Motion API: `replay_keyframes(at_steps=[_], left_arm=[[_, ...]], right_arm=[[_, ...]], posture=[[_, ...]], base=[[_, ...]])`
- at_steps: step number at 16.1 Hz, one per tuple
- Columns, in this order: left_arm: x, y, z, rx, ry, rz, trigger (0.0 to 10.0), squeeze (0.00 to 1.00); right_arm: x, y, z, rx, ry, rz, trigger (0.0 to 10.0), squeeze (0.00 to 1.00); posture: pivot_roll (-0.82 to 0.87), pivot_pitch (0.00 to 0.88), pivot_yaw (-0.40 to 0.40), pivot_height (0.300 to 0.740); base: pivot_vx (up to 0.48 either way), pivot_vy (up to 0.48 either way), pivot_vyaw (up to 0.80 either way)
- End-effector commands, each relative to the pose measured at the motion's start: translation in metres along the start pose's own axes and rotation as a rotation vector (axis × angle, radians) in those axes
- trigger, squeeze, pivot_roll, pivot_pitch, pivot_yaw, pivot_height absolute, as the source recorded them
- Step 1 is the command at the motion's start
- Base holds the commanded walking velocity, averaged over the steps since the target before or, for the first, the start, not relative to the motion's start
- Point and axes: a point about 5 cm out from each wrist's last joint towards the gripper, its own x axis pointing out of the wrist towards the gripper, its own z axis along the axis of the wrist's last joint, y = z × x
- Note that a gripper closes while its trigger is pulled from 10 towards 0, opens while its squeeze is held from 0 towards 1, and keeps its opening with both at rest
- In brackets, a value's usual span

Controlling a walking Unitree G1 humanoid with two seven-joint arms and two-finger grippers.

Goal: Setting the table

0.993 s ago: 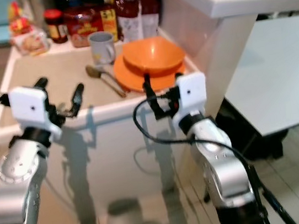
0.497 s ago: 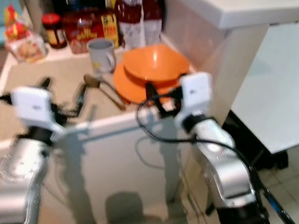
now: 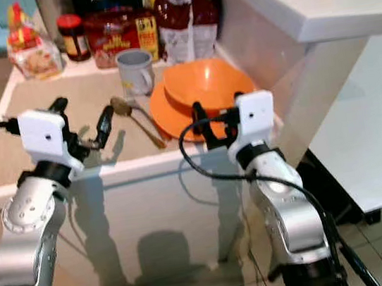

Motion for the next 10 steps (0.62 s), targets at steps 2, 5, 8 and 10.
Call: replay_keyframes(at_steps=[2, 5, 8, 10], left_arm=[[0.001, -0.007, 0.001, 0.007, -0.008, -0.031, 10.0, 0.00], [0.000, -0.019, 0.006, -0.017, -0.021, -0.164, 10.0, 0.00], [-0.002, -0.032, 0.011, -0.005, -0.031, -0.281, 10.0, 0.00], [0.001, -0.034, 0.013, 0.000, -0.039, -0.285, 10.0, 0.00]], right_arm=[[0.002, -0.013, 0.002, 0.016, 0.006, -0.064, 10.0, 0.00], [0.013, -0.026, 0.002, 0.060, 0.056, -0.133, 10.0, 1.00], [0.029, -0.041, 0.004, 0.109, 0.104, -0.195, 10.0, 1.00], [0.042, -0.053, 0.003, 0.169, 0.150, -0.264, 10.0, 1.00]], posture=[[0.09, 0.000, -0.084, 0.740], [0.09, 0.000, -0.081, 0.740], [0.09, 0.000, -0.073, 0.740], [0.09, 0.000, -0.072, 0.740]], base=[[0.000, 0.000, 0.00], [0.000, 0.000, 0.00], [0.000, 0.000, 0.00], [0.000, 0.000, 0.00]])
